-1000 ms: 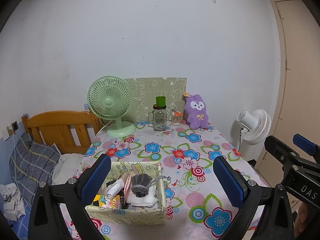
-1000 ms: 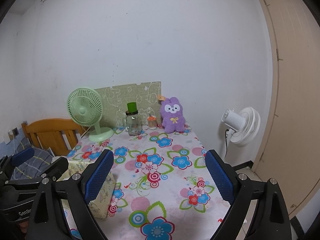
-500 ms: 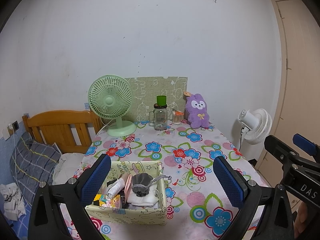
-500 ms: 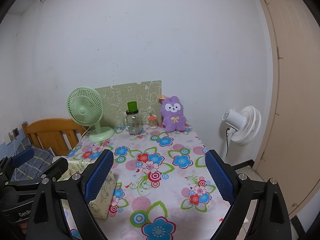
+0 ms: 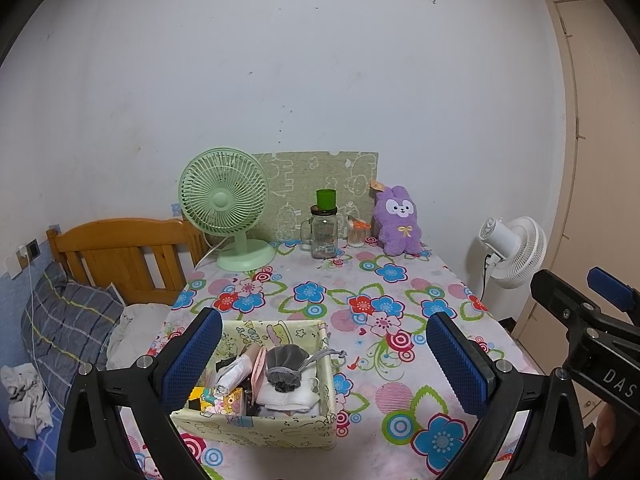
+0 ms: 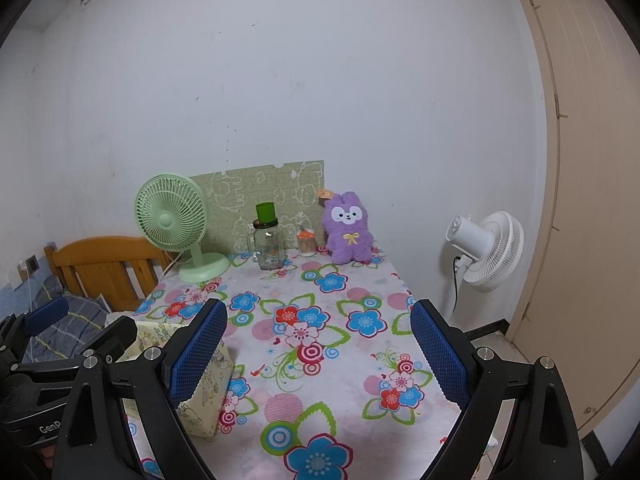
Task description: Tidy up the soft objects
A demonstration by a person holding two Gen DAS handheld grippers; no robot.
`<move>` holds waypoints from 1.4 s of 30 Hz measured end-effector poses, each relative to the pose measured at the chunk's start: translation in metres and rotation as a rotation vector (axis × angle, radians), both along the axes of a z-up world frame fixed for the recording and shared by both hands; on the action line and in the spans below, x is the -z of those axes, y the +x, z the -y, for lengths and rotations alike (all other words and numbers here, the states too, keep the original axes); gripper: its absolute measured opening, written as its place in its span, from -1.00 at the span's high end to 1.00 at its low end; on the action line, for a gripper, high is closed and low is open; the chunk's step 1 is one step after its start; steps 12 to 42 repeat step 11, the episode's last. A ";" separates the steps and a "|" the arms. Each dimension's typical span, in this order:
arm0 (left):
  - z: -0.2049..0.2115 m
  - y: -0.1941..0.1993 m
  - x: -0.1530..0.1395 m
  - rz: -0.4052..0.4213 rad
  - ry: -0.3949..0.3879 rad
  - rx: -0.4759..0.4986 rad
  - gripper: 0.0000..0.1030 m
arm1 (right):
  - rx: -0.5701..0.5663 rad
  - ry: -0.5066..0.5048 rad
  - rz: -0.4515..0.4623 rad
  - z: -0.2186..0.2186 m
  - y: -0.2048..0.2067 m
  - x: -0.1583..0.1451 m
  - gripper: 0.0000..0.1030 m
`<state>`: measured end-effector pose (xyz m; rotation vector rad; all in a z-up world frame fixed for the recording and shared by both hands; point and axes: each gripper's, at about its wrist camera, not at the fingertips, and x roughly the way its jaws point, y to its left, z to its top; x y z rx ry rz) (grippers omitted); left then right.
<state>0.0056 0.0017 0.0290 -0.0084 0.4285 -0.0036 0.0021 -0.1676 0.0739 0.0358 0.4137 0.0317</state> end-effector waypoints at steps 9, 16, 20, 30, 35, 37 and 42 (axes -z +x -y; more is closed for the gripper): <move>0.000 0.000 0.000 0.000 0.000 0.001 -0.99 | 0.001 0.001 -0.002 0.000 0.000 0.000 -0.84; -0.001 0.000 0.000 0.001 0.000 0.001 -0.99 | 0.000 0.002 -0.002 0.000 0.001 0.000 -0.84; -0.001 0.000 0.000 0.001 0.000 0.001 -0.99 | 0.000 0.002 -0.002 0.000 0.001 0.000 -0.84; -0.001 0.000 0.000 0.001 0.000 0.001 -0.99 | 0.000 0.002 -0.002 0.000 0.001 0.000 -0.84; -0.001 0.000 0.000 0.001 0.000 0.001 -0.99 | 0.000 0.002 -0.002 0.000 0.001 0.000 -0.84; -0.001 0.000 0.000 0.001 0.000 0.001 -0.99 | 0.000 0.002 -0.002 0.000 0.001 0.000 -0.84; -0.001 0.000 0.000 0.001 0.000 0.001 -0.99 | 0.000 0.002 -0.002 0.000 0.001 0.000 -0.84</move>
